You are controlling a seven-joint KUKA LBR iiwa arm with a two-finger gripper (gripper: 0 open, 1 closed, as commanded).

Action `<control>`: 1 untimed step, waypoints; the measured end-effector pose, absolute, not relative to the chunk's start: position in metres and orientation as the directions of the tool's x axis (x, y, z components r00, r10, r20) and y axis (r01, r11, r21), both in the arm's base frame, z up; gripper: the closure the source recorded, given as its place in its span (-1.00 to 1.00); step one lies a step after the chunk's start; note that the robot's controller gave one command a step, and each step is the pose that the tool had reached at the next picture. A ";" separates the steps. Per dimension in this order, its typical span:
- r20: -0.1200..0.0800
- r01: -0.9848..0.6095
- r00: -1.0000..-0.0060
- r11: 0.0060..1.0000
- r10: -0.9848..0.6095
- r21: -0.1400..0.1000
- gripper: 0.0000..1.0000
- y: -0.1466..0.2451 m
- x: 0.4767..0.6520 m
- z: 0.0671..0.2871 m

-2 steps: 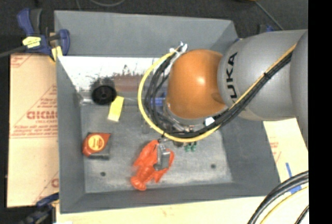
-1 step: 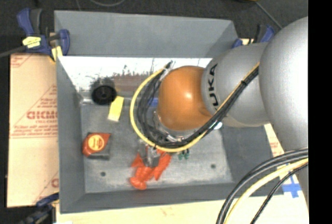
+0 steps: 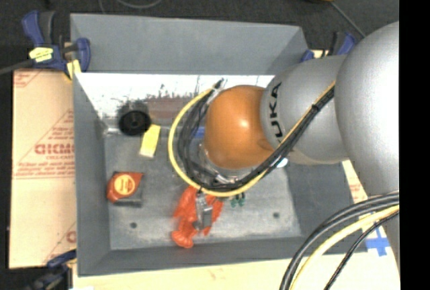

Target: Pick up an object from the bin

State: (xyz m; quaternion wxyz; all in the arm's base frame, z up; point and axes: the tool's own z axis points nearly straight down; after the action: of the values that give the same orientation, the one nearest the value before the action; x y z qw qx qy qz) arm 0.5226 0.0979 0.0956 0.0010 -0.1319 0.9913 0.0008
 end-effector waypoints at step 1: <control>-0.002 -0.261 -0.965 0.965 -0.261 0.001 -1.00 0.098 0.523 0.096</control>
Offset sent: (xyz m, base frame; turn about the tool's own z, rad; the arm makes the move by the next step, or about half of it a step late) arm 0.0067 -0.0082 -0.0256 0.0529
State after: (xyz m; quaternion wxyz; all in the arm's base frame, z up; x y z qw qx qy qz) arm 0.5226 0.0980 0.0956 0.0010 -0.1319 0.9913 0.0009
